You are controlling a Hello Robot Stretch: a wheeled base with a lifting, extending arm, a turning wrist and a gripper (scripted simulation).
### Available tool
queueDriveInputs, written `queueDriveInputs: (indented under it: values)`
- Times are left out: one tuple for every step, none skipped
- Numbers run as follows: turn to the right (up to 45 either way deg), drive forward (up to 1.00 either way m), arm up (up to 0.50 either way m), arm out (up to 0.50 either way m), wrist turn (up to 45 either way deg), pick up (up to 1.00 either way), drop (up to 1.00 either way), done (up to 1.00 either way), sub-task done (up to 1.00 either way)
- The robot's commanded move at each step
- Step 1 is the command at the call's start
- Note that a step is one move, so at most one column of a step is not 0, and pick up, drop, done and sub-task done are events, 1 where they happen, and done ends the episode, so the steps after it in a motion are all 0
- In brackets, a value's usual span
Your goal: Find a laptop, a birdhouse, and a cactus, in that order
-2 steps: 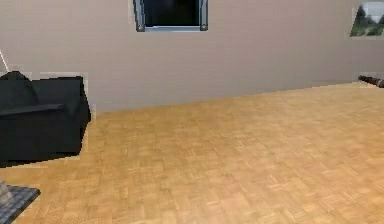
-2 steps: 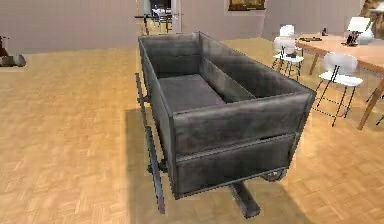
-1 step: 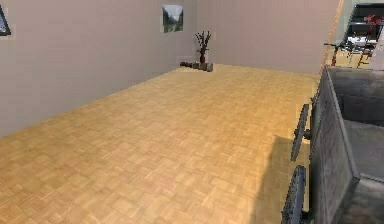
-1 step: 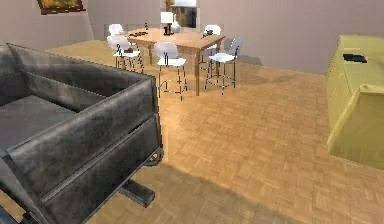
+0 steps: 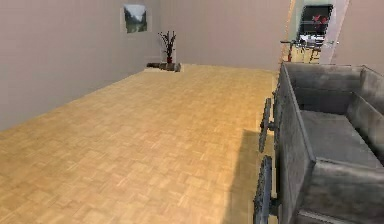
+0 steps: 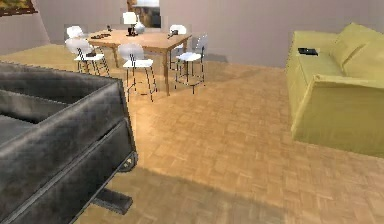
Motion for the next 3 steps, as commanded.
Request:
queueDriveInputs:
  values:
    - [0.0,0.05,0.0,0.0,0.0,0.0,0.0,0.0,0.0]
    - [-24.0,0.0,0.0,0.0,0.0,0.0,0.0,0.0,0.0]
    - [0.0,0.7,0.0,0.0,0.0,0.0,0.0,0.0,0.0]
